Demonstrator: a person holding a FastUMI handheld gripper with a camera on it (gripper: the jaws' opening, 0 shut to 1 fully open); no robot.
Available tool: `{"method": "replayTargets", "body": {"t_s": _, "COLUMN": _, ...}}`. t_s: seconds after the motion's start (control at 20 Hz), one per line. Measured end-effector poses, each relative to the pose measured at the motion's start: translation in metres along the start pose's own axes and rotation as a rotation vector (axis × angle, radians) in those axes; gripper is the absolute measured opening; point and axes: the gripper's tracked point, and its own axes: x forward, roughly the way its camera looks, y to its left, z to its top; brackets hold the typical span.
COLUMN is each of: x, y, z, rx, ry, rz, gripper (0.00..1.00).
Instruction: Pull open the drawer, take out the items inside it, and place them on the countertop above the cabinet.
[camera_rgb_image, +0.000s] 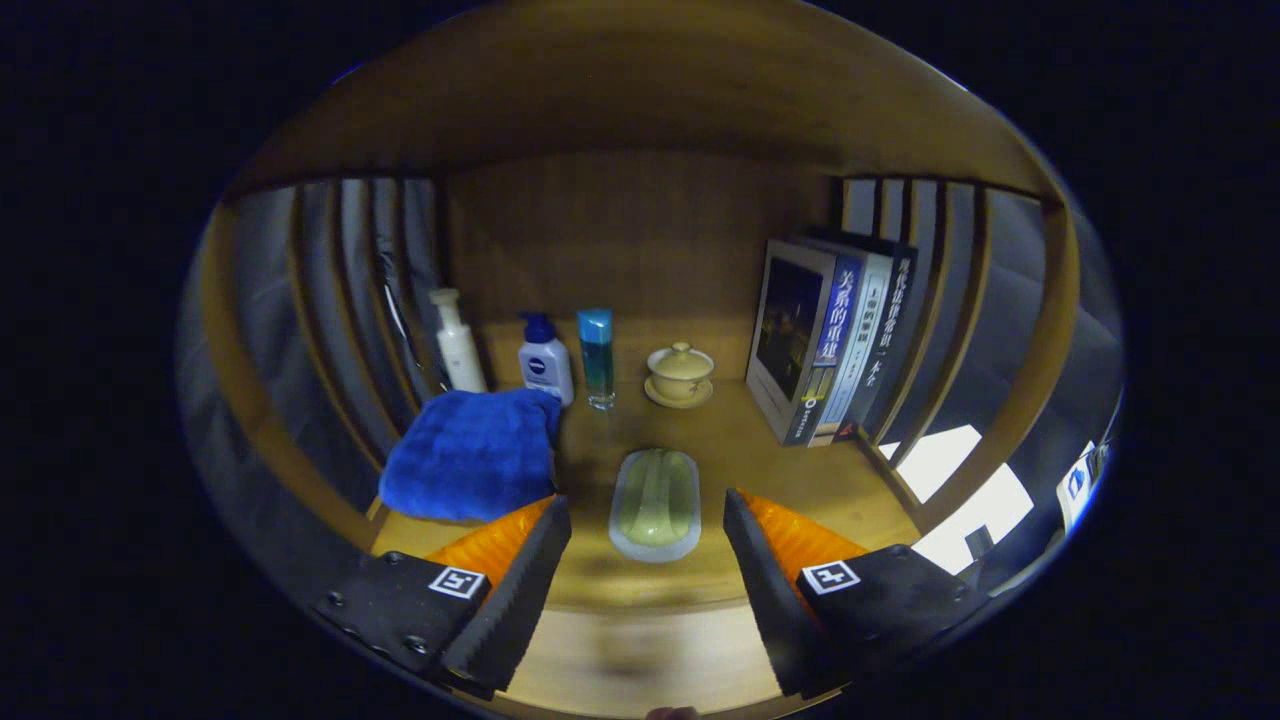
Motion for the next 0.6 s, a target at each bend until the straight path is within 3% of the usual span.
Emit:
{"method": "replayTargets", "body": {"t_s": 0.3, "x": -0.095, "y": 0.026, "z": 0.008, "rx": -0.081, "ry": -0.212, "rz": 0.082, "gripper": 0.99}}
{"method": "replayTargets", "body": {"t_s": 0.6, "x": -0.171, "y": 0.044, "z": -0.019, "rx": -0.057, "ry": -0.358, "rz": 0.117, "gripper": 0.99}}
